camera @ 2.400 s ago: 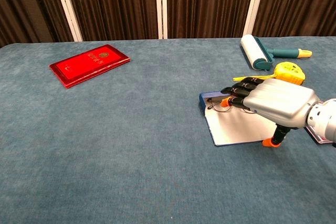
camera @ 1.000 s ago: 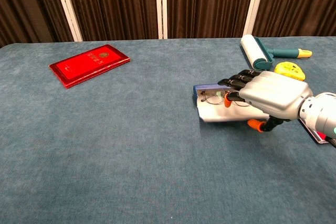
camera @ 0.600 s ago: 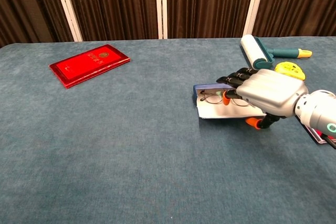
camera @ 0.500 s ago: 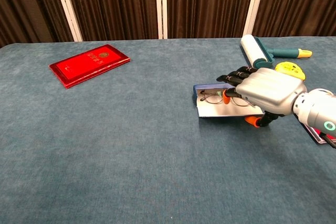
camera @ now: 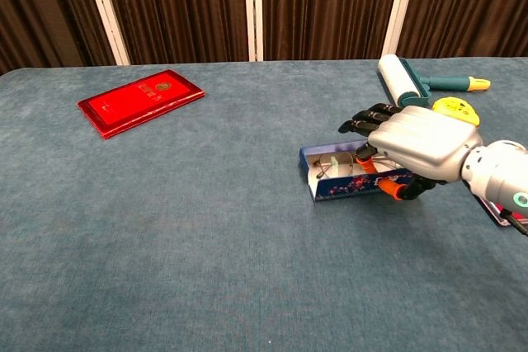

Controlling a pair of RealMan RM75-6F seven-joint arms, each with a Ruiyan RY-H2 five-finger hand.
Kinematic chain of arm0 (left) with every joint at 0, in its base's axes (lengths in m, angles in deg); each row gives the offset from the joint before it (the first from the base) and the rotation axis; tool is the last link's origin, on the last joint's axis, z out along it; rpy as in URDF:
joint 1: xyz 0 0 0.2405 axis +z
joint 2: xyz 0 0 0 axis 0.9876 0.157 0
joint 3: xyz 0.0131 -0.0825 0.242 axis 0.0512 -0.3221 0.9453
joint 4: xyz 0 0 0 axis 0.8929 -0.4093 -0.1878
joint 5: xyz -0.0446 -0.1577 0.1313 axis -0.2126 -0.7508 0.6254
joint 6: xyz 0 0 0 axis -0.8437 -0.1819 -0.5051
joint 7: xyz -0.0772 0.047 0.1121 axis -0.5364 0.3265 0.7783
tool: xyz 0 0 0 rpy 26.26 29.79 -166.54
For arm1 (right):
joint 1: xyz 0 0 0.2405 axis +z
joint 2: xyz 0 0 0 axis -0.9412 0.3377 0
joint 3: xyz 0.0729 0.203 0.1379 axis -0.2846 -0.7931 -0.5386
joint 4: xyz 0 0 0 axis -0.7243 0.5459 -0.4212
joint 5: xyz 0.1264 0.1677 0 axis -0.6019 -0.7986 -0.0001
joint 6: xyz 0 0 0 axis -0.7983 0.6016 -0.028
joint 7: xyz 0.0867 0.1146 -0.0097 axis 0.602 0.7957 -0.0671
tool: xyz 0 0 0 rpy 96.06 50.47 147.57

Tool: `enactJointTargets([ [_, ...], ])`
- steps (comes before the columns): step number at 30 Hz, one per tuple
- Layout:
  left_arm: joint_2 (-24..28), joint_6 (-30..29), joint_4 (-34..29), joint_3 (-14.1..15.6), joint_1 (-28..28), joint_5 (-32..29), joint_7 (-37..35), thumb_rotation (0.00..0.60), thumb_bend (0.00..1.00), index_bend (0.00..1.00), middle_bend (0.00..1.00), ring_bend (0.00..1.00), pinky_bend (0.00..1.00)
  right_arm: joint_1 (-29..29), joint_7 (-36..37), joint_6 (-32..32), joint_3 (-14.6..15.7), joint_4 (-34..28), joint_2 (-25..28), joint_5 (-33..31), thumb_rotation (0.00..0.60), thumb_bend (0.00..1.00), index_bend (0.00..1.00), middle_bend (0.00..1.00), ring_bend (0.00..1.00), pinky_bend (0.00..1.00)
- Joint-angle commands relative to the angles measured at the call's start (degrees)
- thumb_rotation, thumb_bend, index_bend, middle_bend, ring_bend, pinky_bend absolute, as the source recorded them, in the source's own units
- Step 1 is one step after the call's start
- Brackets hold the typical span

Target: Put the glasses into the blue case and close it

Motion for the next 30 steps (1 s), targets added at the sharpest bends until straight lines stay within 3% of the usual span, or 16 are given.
enactJointTargets([
  [1,0.1,-0.1,-0.2,0.1,0.1,0.3,-0.1,0.600,0.00,0.00,0.00,0.00,0.00,-0.7,0.2,1.7,1.1,-3.2,2.4,1.8,0.600,0.44,0.72,0.10,0.00,0.00],
  [9,0.7,-0.8,-1.2,0.7,0.5,2.1,-0.8,0.600,0.00,0.00,0.00,0.00,0.00,-1.9,-3.2,5.0,4.0,-14.5,11.1,7.5,0.600,0.44,0.72,0.10,0.00,0.00],
  [14,1.1,-1.1,-1.5,0.9,0.8,3.0,-1.3,0.600,0.00,0.00,0.00,0.00,0.00,-2.4,-6.7,3.9,6.2,-19.3,15.2,9.3,0.600,0.44,0.72,0.10,0.00,0.00],
  [30,1.1,-0.7,-1.4,0.9,0.7,2.8,-1.2,0.600,0.00,0.00,0.00,0.00,0.00,-2.0,-11.0,-0.8,5.5,-19.3,13.9,7.3,0.600,0.44,0.71,0.09,0.00,0.00],
])
